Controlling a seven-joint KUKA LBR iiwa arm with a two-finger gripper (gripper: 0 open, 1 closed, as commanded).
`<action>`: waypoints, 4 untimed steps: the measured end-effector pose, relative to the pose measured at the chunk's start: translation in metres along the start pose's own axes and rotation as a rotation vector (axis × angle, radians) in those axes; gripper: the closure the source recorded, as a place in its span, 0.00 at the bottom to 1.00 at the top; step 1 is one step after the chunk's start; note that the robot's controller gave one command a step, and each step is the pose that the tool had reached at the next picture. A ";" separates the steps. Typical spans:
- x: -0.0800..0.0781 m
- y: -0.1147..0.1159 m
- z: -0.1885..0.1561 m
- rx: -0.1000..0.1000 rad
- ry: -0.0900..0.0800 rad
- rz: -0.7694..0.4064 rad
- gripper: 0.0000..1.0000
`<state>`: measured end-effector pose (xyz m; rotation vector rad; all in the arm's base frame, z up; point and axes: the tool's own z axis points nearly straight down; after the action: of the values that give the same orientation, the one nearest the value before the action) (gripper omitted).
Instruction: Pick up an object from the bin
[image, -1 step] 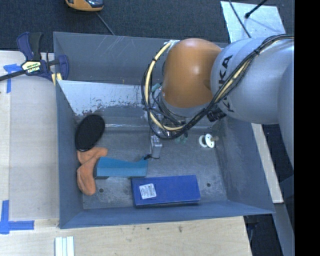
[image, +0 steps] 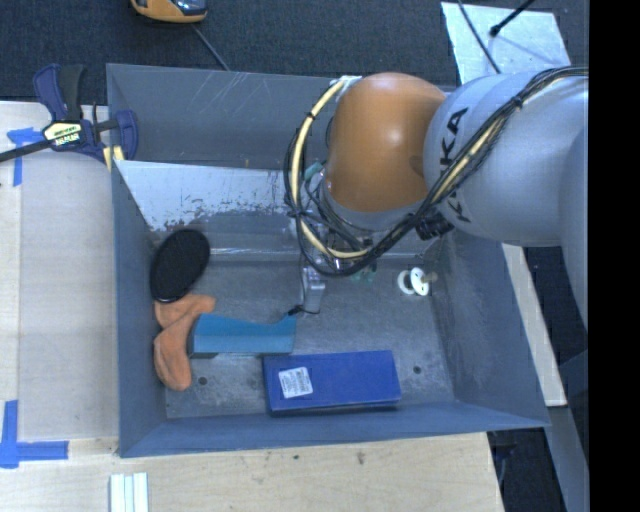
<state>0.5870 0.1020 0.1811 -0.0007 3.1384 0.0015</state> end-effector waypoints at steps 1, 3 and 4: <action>0.028 0.018 0.047 0.000 -0.004 -0.045 0.00; 0.048 0.022 0.092 0.000 -0.002 -0.053 0.00; 0.061 0.058 0.095 -0.001 -0.008 -0.268 1.00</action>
Offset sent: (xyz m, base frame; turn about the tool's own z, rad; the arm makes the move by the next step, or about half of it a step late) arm -0.0215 0.0199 -0.0724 0.0067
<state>0.5261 0.1602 0.0864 -0.4187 3.1026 0.0027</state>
